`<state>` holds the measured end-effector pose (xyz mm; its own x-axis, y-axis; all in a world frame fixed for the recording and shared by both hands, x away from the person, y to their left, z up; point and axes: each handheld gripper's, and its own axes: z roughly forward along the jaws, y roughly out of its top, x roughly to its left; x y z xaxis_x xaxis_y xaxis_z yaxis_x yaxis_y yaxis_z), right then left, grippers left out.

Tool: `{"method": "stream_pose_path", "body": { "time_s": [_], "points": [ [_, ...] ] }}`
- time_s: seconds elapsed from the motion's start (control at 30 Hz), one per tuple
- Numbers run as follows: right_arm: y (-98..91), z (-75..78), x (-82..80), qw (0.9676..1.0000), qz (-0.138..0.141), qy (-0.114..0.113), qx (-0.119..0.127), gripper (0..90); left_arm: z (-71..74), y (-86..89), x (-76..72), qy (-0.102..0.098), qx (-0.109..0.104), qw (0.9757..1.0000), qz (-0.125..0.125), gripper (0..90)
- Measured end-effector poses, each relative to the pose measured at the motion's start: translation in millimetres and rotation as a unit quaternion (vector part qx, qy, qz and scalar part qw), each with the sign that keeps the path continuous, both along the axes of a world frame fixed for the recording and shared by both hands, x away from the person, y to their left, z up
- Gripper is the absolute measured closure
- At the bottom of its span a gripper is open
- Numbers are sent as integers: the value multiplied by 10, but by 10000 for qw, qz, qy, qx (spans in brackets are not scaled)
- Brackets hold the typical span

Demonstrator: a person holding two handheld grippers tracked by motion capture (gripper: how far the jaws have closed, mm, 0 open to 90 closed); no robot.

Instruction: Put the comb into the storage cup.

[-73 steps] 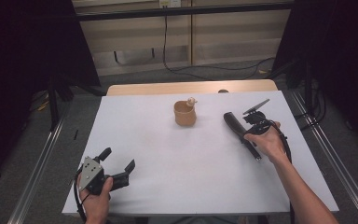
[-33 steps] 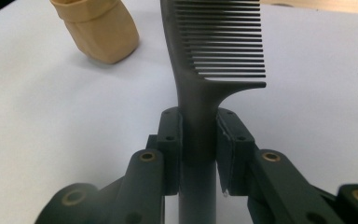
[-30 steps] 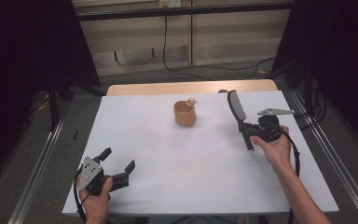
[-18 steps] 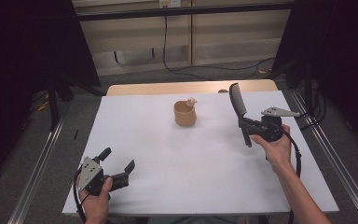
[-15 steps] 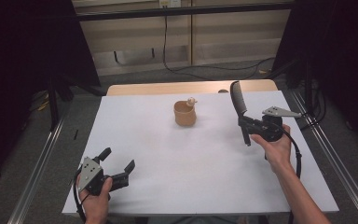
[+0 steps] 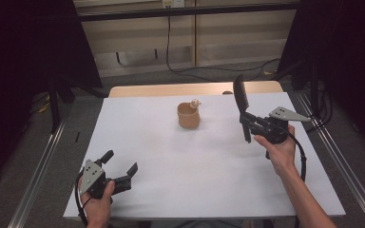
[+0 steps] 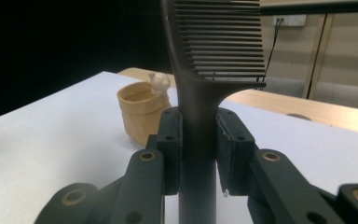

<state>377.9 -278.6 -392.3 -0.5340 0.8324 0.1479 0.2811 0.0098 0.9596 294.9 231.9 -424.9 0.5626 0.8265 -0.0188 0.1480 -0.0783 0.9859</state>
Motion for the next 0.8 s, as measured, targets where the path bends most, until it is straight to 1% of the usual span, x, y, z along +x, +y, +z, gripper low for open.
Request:
{"method": "stream_pose_path", "body": {
  "time_s": [0.17,0.23,0.3,0.37,0.5,0.7,0.8],
  "points": [
    [30,21,7,9998,78,-184,20,730,0,0,-3,3,6,10000,-5,43],
    [52,34,7,9997,112,-229,59,730,-2,-5,-2,7,-6,10000,-1,43],
    [68,50,9,9995,155,-256,48,730,-4,-11,-1,11,-3,10000,-3,43],
    [89,75,15,9992,196,-331,92,730,-3,-14,-5,14,5,10000,-5,43],
    [150,114,46,9990,276,-336,141,730,-2,-16,-6,8,-6,10000,-4,43],
    [233,126,90,9986,357,-338,169,730,-2,-10,-5,14,0,10000,-7,43],
    [254,171,114,9982,376,-412,237,730,-2,-7,-3,8,-6,10000,0,43]
  ]
}}
